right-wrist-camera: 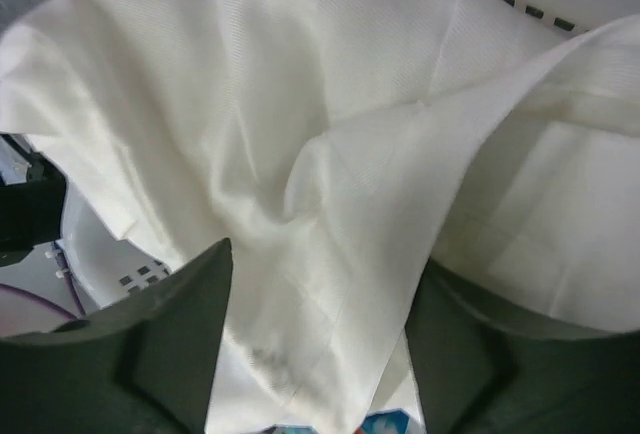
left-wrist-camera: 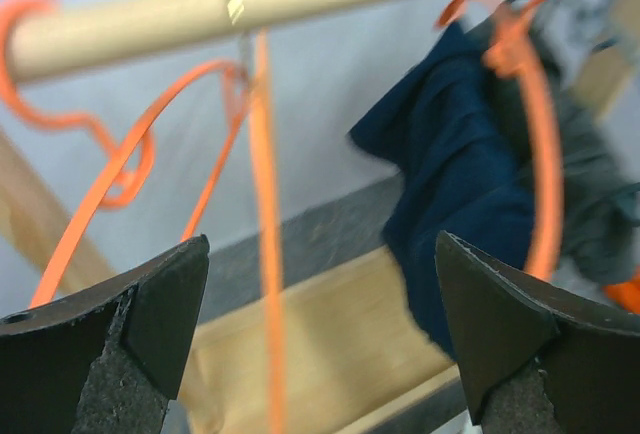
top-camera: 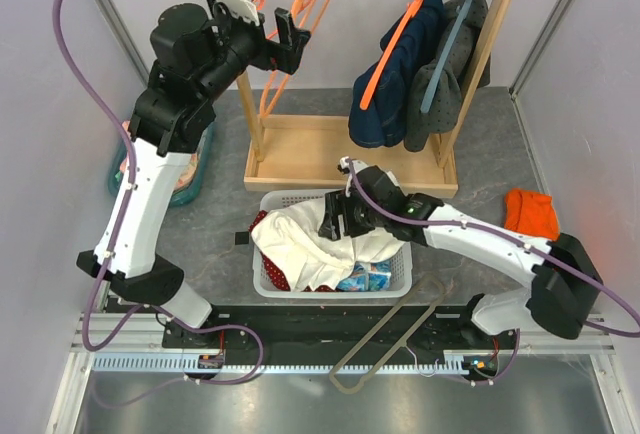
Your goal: Remove the skirt from the hanger
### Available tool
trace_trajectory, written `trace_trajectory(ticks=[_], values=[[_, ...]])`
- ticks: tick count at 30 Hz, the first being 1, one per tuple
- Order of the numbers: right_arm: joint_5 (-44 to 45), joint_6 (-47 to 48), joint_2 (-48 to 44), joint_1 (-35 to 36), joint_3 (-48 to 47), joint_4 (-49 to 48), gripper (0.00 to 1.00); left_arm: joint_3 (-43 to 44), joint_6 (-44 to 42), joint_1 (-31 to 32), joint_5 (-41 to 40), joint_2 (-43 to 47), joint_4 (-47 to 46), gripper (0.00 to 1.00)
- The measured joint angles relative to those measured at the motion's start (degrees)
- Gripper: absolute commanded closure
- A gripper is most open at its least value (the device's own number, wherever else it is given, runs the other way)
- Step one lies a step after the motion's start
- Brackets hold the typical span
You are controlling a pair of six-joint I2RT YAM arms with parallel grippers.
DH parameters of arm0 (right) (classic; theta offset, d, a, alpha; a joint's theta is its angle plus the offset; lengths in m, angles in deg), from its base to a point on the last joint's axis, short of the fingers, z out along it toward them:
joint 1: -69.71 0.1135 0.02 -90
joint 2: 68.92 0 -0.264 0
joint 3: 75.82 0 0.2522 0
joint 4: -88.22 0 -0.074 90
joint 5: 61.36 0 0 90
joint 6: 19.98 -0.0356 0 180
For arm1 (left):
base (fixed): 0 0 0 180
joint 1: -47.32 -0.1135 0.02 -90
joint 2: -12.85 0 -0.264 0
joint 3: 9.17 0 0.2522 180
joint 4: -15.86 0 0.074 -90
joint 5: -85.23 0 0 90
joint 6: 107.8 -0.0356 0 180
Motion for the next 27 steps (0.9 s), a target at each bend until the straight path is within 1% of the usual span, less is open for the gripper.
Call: trace_trajectory(ticks=[1, 6, 8, 11, 14, 18, 22, 24, 25, 26, 27], values=[[0.5, 0.5, -0.9, 0.0, -1.0, 1.1, 0.14, 1.9, 0.2, 1.2, 1.1, -0.2, -0.5, 0.00], [2.4, 2.5, -6.8, 0.0, -3.6, 5.9, 0.02, 8.0, -0.4, 9.0, 5.3, -2.7, -3.5, 0.00], [3.2, 3.1, -9.9, 0.0, -3.6, 7.8, 0.02, 8.7, -1.1, 11.7, 5.8, -4.4, -4.7, 0.00], [4.0, 3.9, -14.2, 0.0, -3.8, 10.5, 0.02, 8.7, -1.6, 13.7, 6.0, -8.1, -5.6, 0.00], [4.6, 4.4, -18.3, 0.0, -3.9, 11.7, 0.02, 8.7, -2.2, 13.8, 5.5, -13.0, -6.5, 0.00], [4.6, 4.5, -26.6, 0.0, -2.9, 10.6, 0.02, 8.7, -2.9, 13.6, 4.4, -18.7, -7.4, 0.00], [4.6, 4.5, -32.4, 0.0, -1.7, 9.6, 0.02, 9.2, -3.3, 13.7, 3.9, -21.9, -7.9, 0.01], [4.6, 4.5, -33.6, 0.0, -1.0, 9.0, 0.03, 9.9, -3.6, 13.8, 3.9, -22.7, -8.3, 0.09], [4.7, 4.5, -33.7, 0.0, -0.7, 9.0, 0.03, 10.2, -3.8, 13.9, 3.9, -22.9, -8.6, 0.14], [4.6, 4.5, -33.8, 0.0, -0.4, 9.0, 0.04, 10.5, -4.0, 14.0, 3.8, -23.1, -8.9, 0.31], [4.7, 4.5, -33.7, 0.0, -0.2, 9.0, 0.04, 10.9, -4.1, 14.2, 3.8, -23.2, -9.2, 0.42]])
